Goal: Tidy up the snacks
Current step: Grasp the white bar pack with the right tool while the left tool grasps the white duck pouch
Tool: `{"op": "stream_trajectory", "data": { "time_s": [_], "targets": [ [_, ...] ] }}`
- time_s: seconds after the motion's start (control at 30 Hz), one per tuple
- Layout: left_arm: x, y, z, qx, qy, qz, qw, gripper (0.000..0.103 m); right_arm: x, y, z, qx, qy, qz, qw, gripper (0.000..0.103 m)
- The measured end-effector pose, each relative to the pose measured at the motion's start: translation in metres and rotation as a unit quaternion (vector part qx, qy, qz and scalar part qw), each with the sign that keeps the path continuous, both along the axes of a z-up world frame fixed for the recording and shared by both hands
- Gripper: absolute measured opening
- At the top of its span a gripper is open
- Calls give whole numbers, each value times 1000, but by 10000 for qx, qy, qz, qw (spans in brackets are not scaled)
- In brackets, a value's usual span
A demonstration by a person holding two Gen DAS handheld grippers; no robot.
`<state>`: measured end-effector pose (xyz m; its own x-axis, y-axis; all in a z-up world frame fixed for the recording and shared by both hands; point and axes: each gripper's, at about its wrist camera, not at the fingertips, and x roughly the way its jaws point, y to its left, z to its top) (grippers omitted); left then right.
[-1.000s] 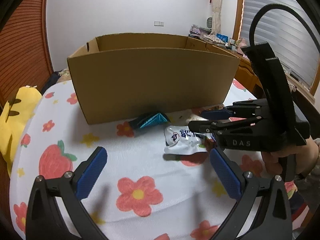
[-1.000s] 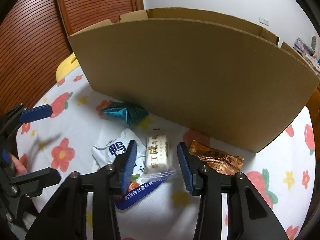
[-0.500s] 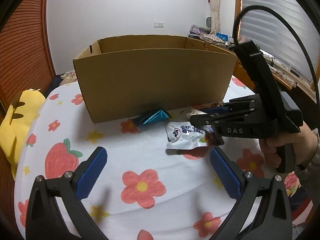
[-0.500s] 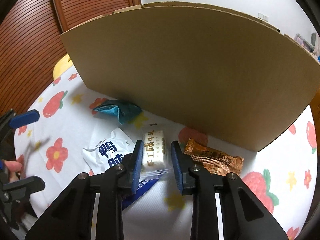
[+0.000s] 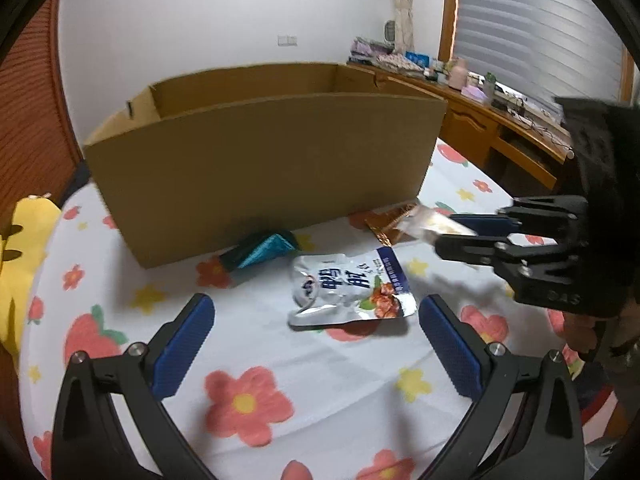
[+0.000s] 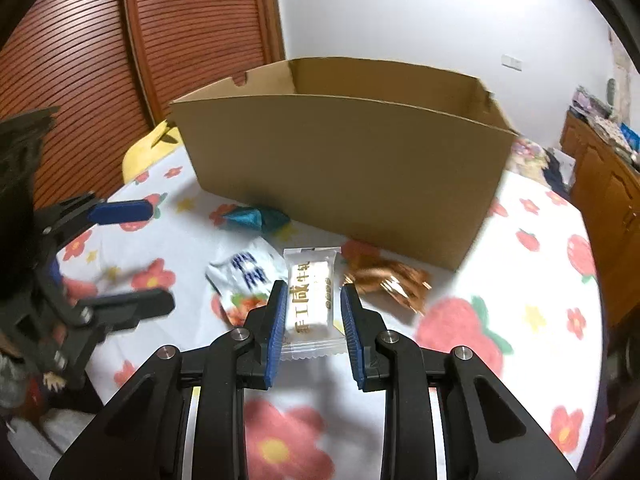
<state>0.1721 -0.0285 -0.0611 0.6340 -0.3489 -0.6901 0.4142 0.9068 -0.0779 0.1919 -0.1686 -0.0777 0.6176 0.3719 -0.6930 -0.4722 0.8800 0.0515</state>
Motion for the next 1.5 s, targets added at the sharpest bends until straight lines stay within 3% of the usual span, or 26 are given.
{"op": "stream_trajectory", "data": {
  "time_s": [0.3,0.7,1.03,1.17,1.5],
  "targets": [
    [33,-25,-14,54,529,-93,9985,100,-6,-33,-16,-149,-4,-438,9989,26],
    [47,-45,-31,272,821,-126,9962,97,-9,-38,-25,-123,-25,-562,9983,26],
    [48,-55,-40,592,811,-99,9949,97,-8,-37,-26,-140,-32,-594,9981,26],
    [48,-57,-40,661,735,-86,9951,85,-7,-37,-26,-142,-29,-615,9980,26],
    [30,-46,-39,387,635,-129,9971,85,-7,-37,-26,-141,-12,-634,9979,26]
  ]
}}
